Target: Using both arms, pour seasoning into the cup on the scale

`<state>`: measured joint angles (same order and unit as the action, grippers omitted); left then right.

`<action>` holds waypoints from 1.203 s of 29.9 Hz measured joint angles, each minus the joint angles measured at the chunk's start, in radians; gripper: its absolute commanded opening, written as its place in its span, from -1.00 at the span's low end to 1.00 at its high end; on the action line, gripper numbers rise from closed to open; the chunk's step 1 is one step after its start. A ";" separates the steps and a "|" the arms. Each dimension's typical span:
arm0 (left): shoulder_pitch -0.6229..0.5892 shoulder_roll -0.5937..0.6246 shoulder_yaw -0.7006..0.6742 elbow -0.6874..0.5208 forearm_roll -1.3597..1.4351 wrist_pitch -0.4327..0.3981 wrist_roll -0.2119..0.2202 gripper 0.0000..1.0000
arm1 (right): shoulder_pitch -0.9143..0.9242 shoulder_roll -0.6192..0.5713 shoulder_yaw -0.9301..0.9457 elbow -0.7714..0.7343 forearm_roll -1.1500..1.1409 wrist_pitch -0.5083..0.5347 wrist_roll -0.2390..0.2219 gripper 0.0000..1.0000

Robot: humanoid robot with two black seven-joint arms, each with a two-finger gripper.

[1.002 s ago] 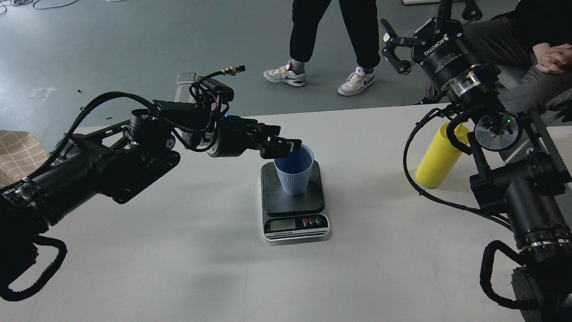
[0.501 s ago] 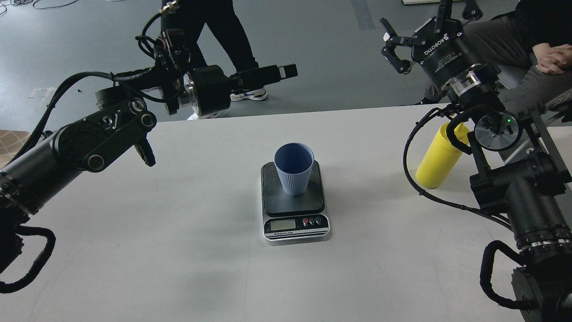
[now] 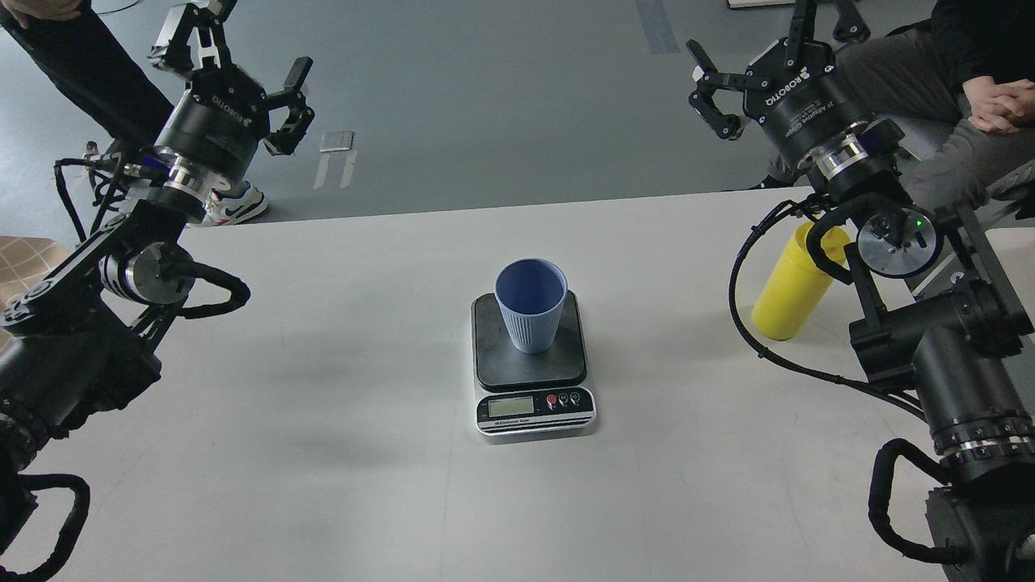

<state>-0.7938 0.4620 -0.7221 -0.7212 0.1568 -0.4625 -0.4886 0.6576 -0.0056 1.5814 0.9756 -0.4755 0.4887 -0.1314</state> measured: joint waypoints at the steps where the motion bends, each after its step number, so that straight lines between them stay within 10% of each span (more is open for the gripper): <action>1: 0.021 -0.001 -0.022 0.001 -0.006 -0.002 0.000 0.95 | 0.000 0.000 0.000 0.000 0.000 0.000 0.000 1.00; 23: 0.157 0.001 -0.209 0.002 -0.016 -0.006 0.000 0.95 | -0.068 -0.055 -0.011 0.099 0.209 0.000 -0.020 1.00; 36: 0.148 0.003 -0.209 0.003 -0.015 -0.005 0.000 0.95 | -0.568 -0.350 0.075 0.401 0.648 0.000 -0.085 1.00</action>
<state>-0.6459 0.4653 -0.9308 -0.7182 0.1421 -0.4673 -0.4888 0.0901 -0.3558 1.6560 1.3768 0.1722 0.4887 -0.2160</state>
